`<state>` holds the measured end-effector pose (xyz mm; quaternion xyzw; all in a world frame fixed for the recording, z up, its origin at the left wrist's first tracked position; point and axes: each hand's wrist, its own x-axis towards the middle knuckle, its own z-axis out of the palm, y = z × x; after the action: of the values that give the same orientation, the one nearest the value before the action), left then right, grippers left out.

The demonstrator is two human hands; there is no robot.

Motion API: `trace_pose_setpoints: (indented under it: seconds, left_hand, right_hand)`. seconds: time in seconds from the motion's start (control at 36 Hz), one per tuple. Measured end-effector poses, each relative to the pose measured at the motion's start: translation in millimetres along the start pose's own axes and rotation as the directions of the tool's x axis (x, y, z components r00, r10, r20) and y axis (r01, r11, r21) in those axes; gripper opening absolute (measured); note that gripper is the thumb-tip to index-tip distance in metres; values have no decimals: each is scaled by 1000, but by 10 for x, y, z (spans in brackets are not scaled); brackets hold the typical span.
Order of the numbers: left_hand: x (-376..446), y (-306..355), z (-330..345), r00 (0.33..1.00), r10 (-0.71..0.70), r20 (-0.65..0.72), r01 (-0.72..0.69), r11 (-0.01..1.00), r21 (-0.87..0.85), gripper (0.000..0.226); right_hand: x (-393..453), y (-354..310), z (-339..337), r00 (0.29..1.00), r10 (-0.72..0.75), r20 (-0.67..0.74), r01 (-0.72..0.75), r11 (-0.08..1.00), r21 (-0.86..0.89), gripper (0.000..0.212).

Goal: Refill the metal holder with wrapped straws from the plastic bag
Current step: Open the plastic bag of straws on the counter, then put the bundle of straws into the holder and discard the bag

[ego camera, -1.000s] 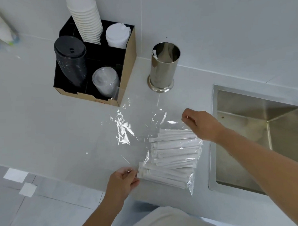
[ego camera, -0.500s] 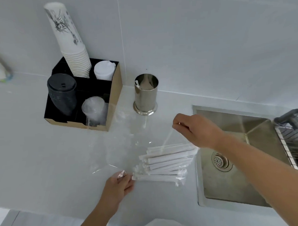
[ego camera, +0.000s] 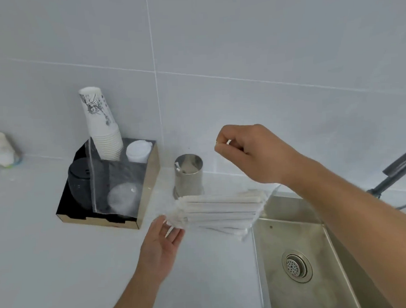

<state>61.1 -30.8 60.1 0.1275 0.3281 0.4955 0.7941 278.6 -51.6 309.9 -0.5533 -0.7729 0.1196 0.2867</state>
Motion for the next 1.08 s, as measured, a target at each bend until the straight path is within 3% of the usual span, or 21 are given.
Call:
trace_pose_setpoints:
  seconds: [0.08, 0.25, 0.36, 0.47, 0.64, 0.72, 0.81, 0.92, 1.08]
  left_hand:
    - [10, -22, 328, 998, -10, 66, 15, 997, -78, 43]
    - [-57, -187, 872, 960, -64, 271, 103, 986, -134, 75]
    - [-126, -205, 1197, 925, -41, 378, 98, 986, -132, 72]
    - [-229, -266, 1446, 839, -20, 544, 90, 991, -102, 68]
    - [-462, -589, 1515, 821, -111, 560, 197, 976, -96, 62]
    - [-504, -738, 1541, 796, -162, 583, 257, 963, -84, 68]
    - [-476, -805, 1595, 788, -217, 576, 309, 949, -66, 78]
    - [-404, -899, 1705, 831, -122, 543, 220, 968, -119, 62]
    - [-416, -1015, 1848, 808, -137, 573, 236, 967, -101, 56]
  right_hand:
    - [98, -114, -133, 999, 12, -39, -12, 1000, 1, 21]
    - [174, -267, -485, 990, 41, -133, -44, 999, -19, 22]
    - [154, -295, -785, 975, 66, -211, -77, 996, -44, 21]
    - [52, -220, -936, 962, 123, -245, -149, 984, -94, 22]
    - [-143, -182, -1019, 965, 182, -187, -214, 962, -172, 21]
    - [-225, -198, -1124, 959, 159, -236, -193, 973, -129, 21]
    - [-294, -213, -1130, 969, 170, -182, -202, 963, -178, 21]
    - [-394, -206, -1262, 957, 160, -240, -199, 969, -146, 21]
    - [-522, -142, -1287, 962, 177, -207, -211, 965, -156, 21]
